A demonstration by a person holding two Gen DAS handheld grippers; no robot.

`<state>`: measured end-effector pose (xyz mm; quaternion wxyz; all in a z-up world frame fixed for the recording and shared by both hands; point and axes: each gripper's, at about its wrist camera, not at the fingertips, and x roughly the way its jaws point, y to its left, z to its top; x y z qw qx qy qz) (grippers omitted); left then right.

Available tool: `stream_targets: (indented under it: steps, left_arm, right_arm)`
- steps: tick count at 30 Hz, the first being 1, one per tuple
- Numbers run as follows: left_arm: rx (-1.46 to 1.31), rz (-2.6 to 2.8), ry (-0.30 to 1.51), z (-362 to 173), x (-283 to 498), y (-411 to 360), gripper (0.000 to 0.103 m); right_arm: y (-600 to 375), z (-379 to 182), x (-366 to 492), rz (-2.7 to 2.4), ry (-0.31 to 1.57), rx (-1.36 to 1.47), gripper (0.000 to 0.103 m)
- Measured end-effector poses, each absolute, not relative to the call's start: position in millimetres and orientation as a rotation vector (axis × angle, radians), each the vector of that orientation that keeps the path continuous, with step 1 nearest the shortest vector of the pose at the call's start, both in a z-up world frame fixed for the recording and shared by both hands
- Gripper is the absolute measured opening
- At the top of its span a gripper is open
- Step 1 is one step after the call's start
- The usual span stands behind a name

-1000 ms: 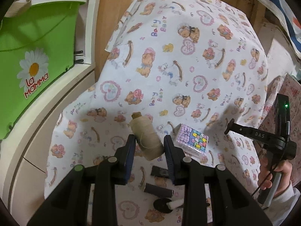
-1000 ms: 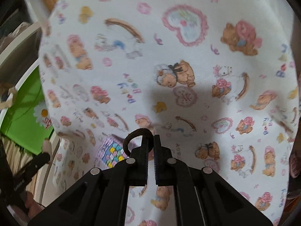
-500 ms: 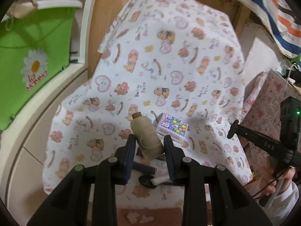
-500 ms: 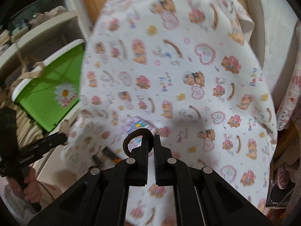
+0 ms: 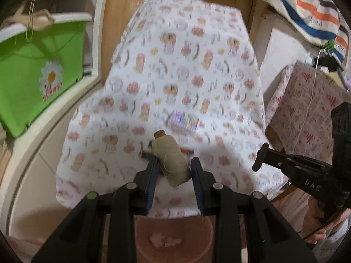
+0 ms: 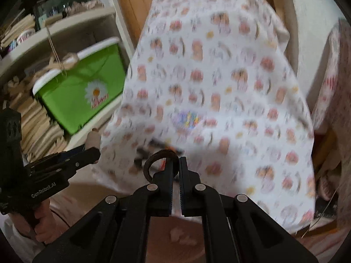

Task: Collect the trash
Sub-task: 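Carry the hair tie and spool over the pink basket with both tools and release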

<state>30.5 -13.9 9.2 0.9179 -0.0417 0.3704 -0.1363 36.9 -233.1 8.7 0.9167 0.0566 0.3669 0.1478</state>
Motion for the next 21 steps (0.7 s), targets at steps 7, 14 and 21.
stream_targets:
  steps: [7,14,21]
  left_arm:
    - [-0.103,-0.294,0.893,-30,14,-19,0.028]
    - [-0.118,-0.274,1.047,-76,19,-15,0.028]
    - [-0.189,-0.234,1.233,-129,23,-2,0.028]
  right_arm:
    - [-217,-42,22,0.333,0.881,0.103,0.006]
    - [-199,-85,25,0.367,0.998,0.082,0.006]
    - [-194,-123,29,0.228,1.070,0.059,0.006]
